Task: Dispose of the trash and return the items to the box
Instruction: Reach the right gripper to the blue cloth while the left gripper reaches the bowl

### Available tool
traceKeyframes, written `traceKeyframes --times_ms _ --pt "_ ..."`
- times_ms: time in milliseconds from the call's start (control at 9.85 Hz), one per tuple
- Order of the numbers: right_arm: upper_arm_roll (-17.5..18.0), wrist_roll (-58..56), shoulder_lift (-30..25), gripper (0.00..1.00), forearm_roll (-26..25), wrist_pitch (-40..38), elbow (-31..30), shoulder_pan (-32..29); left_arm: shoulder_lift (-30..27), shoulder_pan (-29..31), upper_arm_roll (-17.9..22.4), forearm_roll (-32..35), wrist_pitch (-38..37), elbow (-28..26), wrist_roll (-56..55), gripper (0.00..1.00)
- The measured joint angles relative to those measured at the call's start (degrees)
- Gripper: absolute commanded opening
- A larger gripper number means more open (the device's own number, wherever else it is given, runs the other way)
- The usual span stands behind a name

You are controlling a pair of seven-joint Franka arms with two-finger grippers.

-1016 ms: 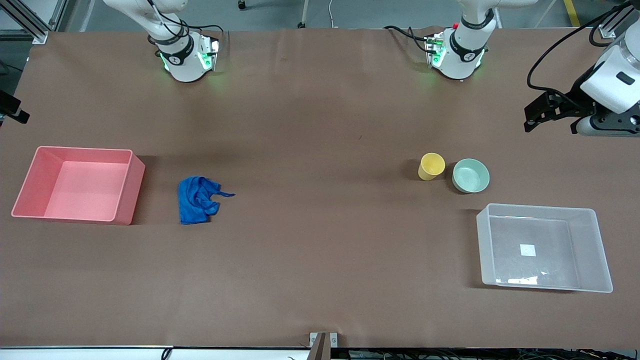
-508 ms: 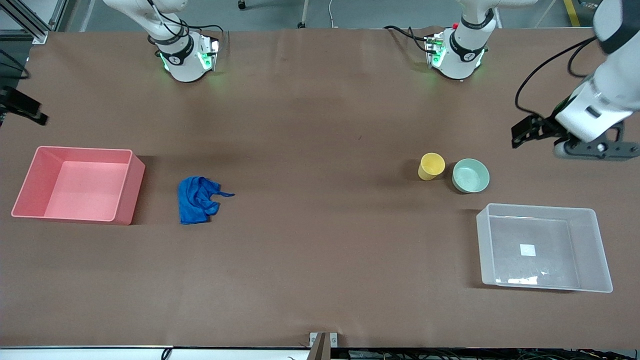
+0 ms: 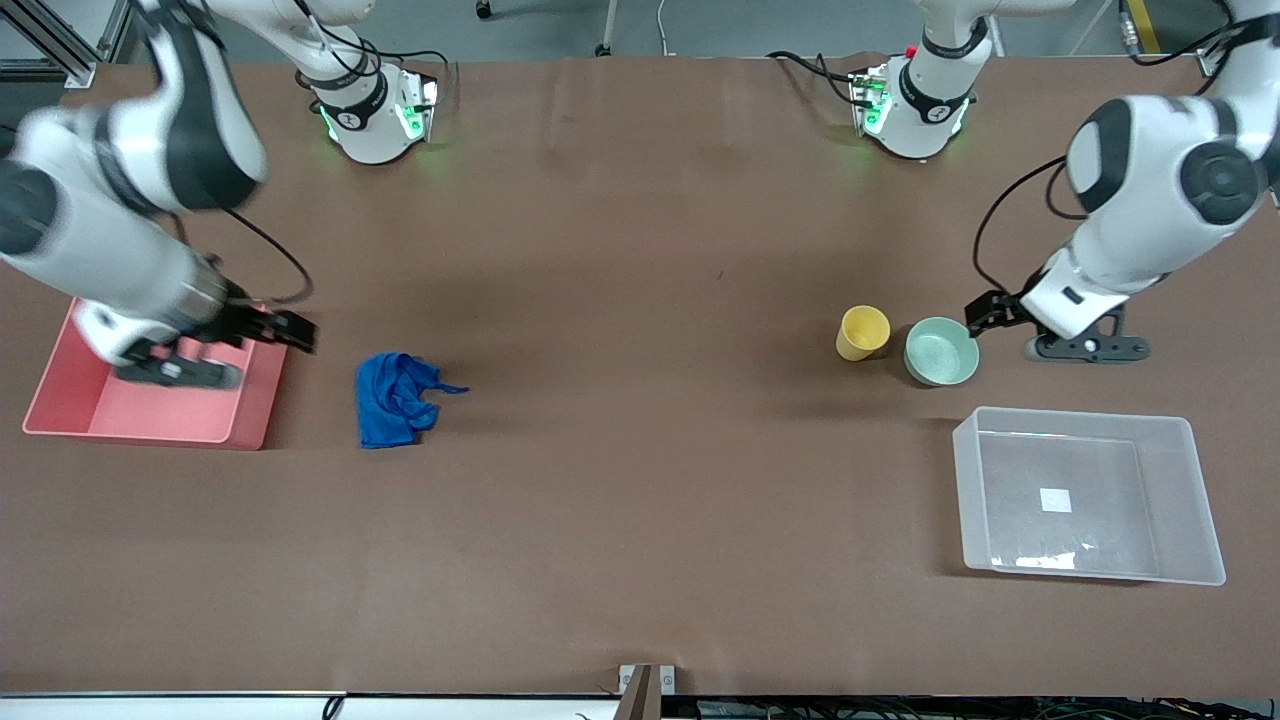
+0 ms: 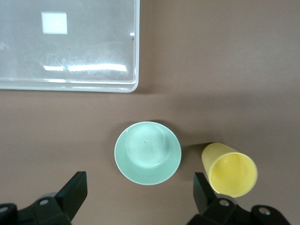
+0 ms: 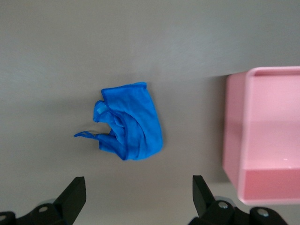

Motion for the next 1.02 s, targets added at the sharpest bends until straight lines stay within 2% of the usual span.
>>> traceKeyframes --times_ms 203,305,609,711,812,914,1016 --pt "0.1 0.3 6.9 1.0 -0.3 11.5 -4.4 0.4 2.2 0.0 1.4 0.0 11.4 -8.2 0.1 0.98" --pt "0.1 0.5 9.9 1.0 -0.5 15.4 -5.0 0.7 4.1 0.0 2.5 0.0 14.7 -10.0 0.9 0.97" --pt "0.1 1.0 15.2 1.0 -4.1 24.9 -7.4 1.5 10.6 0.1 5.0 0.0 19.5 -10.6 4.0 0.91" --pt "0.1 1.1 15.9 1.0 -4.6 27.7 -8.9 1.6 12.6 0.1 5.2 0.0 21.6 -10.6 4.2 0.74" --pt "0.1 1.1 16.2 0.98 -4.6 28.8 -9.9 1.6 14.5 0.2 5.3 0.0 24.3 -10.6 4.2 0.32" --pt "0.1 1.1 16.4 0.84 -4.7 29.0 -10.2 1.6 16.0 0.2 5.3 -0.2 26.2 -10.6 3.9 0.01" --pt "0.1 1.1 16.5 0.43 -4.7 29.0 -10.2 1.6 16.6 0.2 5.4 -1.1 27.0 -10.6 3.8 0.0"
